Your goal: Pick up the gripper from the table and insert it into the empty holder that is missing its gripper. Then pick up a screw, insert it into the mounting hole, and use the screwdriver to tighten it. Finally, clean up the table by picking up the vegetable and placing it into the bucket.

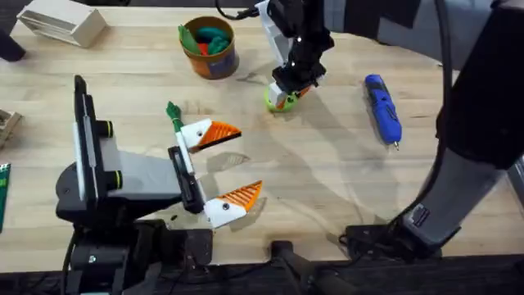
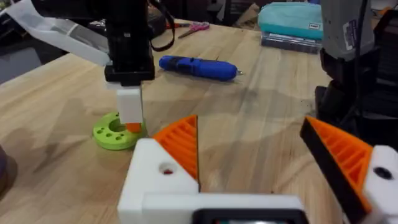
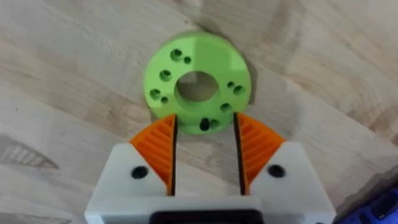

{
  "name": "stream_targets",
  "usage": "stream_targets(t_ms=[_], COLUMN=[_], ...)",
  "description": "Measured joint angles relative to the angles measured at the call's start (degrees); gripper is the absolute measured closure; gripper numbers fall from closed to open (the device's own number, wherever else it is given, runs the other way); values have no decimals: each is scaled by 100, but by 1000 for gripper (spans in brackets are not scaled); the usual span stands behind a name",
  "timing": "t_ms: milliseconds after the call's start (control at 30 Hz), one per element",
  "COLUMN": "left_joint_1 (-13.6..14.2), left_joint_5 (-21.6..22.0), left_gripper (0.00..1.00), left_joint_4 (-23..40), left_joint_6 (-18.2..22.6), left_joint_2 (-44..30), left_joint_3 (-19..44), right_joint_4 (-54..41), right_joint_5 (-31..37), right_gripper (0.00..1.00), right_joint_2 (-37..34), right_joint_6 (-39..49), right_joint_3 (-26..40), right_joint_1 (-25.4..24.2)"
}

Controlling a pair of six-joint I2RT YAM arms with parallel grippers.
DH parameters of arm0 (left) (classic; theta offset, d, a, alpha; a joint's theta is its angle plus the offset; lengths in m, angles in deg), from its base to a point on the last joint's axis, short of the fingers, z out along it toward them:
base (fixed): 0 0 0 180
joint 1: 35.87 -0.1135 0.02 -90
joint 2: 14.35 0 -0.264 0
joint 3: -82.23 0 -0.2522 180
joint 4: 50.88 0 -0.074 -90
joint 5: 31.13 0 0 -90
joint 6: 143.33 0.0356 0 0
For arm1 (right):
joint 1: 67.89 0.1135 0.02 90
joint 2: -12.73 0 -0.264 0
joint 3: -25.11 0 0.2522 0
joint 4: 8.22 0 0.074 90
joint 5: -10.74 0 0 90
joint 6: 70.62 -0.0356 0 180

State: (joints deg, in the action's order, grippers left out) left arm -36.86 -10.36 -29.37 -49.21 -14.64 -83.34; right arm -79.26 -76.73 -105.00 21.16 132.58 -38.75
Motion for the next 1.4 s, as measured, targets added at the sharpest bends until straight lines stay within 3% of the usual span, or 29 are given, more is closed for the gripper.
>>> stream_targets(t_ms=[200, 600, 900, 1400], left_joint_1=[0, 0, 0, 0], left_joint_5=[0, 0, 0, 0], left_gripper=[15, 15, 15, 15], left_joint_4=[0, 0, 0, 0], left_joint_6=[0, 0, 0, 0], left_joint_2=[-1, -2, -1, 0], left_joint_3=[0, 0, 0, 0], right_joint_4=[0, 11, 19, -59], right_joint_5=[28, 111, 87, 85], right_gripper=[590, 849, 989, 994], right_joint_2=[0, 0, 0, 4], right_joint_6=[0, 0, -1, 0], right_joint_3=[0, 0, 0, 43], right_joint_1=[0, -2, 7, 9])
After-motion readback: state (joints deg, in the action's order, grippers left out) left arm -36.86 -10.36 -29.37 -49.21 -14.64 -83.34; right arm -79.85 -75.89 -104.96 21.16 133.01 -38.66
